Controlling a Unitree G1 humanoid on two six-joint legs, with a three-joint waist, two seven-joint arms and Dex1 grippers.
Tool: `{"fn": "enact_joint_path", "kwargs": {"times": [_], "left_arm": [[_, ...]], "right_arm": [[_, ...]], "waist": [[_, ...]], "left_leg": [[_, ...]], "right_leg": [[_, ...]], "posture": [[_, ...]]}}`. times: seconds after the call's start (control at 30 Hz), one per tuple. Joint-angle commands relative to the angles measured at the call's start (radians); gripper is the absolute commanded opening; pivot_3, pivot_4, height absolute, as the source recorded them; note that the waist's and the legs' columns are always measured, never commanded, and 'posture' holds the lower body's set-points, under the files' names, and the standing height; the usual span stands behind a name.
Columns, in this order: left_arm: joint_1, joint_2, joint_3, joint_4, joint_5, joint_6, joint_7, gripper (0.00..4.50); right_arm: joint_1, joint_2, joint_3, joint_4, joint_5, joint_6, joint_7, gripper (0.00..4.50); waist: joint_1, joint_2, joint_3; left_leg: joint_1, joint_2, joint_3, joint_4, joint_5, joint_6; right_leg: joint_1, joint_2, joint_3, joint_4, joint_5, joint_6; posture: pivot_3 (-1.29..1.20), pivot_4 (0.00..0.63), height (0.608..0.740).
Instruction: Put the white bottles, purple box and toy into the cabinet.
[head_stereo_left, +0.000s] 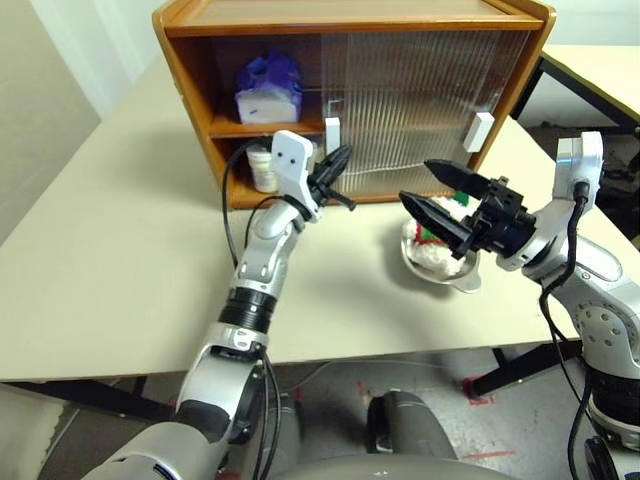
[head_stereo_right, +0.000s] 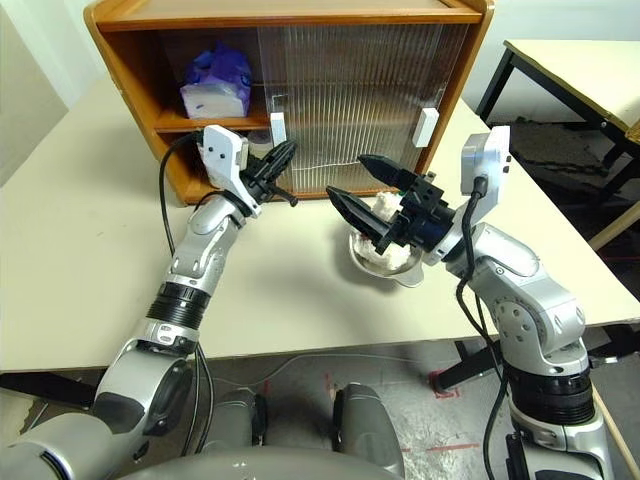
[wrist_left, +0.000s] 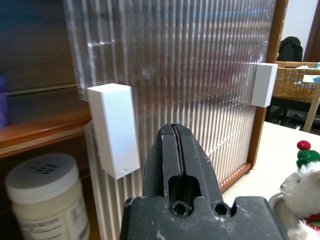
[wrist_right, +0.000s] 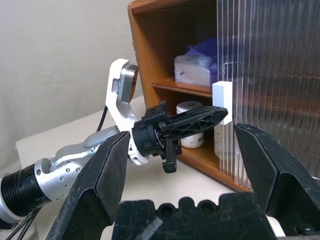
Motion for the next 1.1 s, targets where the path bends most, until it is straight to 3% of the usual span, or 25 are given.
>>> {"fn": "enact_joint_path", "kwargs": {"times": [0.03, 0.6, 1.1], "left_arm": [[-0.028, -0.018, -0.010, 0.046, 0.015, -0.027, 0.007, 0.01], [-0.006, -0.057, -0.001, 0.082, 0.184, -0.094, 0.342, 0.01], [0.075, -0.054, 0.041, -0.046, 0.167, -0.020, 0.431, 0.01]], "right_arm": [[-0.008, -0.007, -0.011, -0.016, 0.012, 0.009, -0.005, 4.50], [0.004, -0.019, -0.014, -0.017, 0.024, 0.009, 0.004, 4.50], [-0.019, -0.012, 0.001, 0.009, 0.022, 0.000, 0.019, 4.50]], "waist": [[-0.001, 0.000, 0.000], [-0.024, 0.000, 0.000], [-0.025, 0.000, 0.000]], "left_leg": [[0.000, 0.000, 0.000, 0.000, 0.000, 0.000], [0.000, 0.000, 0.000, -0.002, 0.000, 0.000], [0.001, 0.000, -0.001, -0.003, 0.000, 0.000]], "right_leg": [[0.000, 0.000, 0.000, 0.000, 0.000, 0.000], [0.000, 0.000, 0.000, -0.001, 0.000, 0.000], [0.000, 0.000, -0.001, -0.001, 0.000, 0.000]], "posture": [[-0.16, 0.000, 0.740], [-0.16, 0.000, 0.740], [-0.14, 0.000, 0.740]]}}
